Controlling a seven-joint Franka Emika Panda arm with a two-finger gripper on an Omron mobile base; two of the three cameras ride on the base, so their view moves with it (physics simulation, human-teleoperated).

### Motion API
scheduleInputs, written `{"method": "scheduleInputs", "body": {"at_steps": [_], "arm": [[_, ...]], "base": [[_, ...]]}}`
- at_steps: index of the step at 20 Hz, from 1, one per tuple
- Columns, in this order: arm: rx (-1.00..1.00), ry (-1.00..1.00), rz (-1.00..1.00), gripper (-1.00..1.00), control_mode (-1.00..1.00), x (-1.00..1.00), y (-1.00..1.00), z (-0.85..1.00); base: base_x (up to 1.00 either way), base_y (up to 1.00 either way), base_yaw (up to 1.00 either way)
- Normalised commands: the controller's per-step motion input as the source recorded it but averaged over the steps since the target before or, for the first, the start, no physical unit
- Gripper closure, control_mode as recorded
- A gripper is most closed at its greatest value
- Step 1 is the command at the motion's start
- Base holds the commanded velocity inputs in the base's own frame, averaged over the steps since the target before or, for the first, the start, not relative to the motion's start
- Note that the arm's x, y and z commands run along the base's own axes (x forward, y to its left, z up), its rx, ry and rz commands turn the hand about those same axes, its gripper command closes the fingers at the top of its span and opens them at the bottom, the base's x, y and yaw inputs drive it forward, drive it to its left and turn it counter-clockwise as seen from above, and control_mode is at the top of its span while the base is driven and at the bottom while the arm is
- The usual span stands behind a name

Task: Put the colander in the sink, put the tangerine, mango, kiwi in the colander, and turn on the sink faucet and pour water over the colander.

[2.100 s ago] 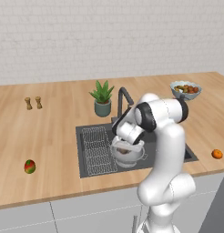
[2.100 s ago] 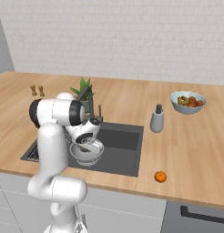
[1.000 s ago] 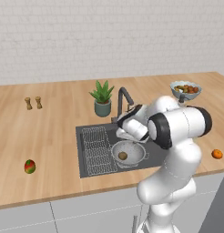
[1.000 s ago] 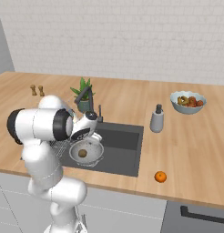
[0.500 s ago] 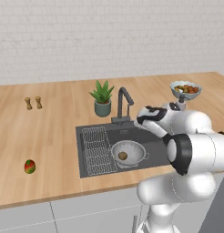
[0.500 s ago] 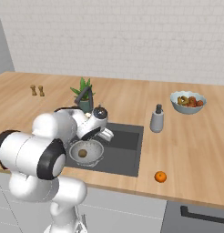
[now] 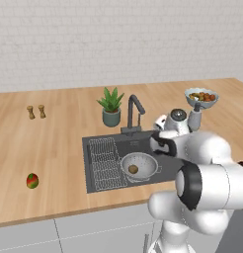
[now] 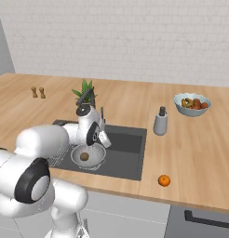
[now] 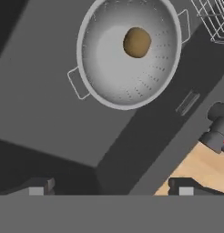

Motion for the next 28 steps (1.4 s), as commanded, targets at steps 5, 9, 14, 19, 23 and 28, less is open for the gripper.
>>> {"method": "scheduleInputs", "body": {"at_steps": [5, 9, 14, 19, 23, 28], "arm": [[0.27, 0.13, -0.87, -1.0, -1.0, -0.2, -0.14, 0.53], [0.38, 0.13, -0.79, -1.0, -1.0, -0.11, -0.41, 0.69], [0.49, 0.11, -0.67, -1.0, -1.0, -0.06, -0.67, 0.63], [0.37, 0.06, -0.66, -1.0, -1.0, -0.04, -0.71, 0.12], [0.17, 0.0, -0.7, -1.0, -1.0, -0.12, -0.63, -0.15], [0.02, 0.0, -0.7, -1.0, -1.0, -0.32, -0.53, -0.28]], "base": [[0.0, 0.0, 0.0], [0.0, 0.0, 0.0], [0.0, 0.0, 0.0], [0.0, 0.0, 0.0], [0.0, 0.0, 0.0], [0.0, 0.0, 0.0]]}}
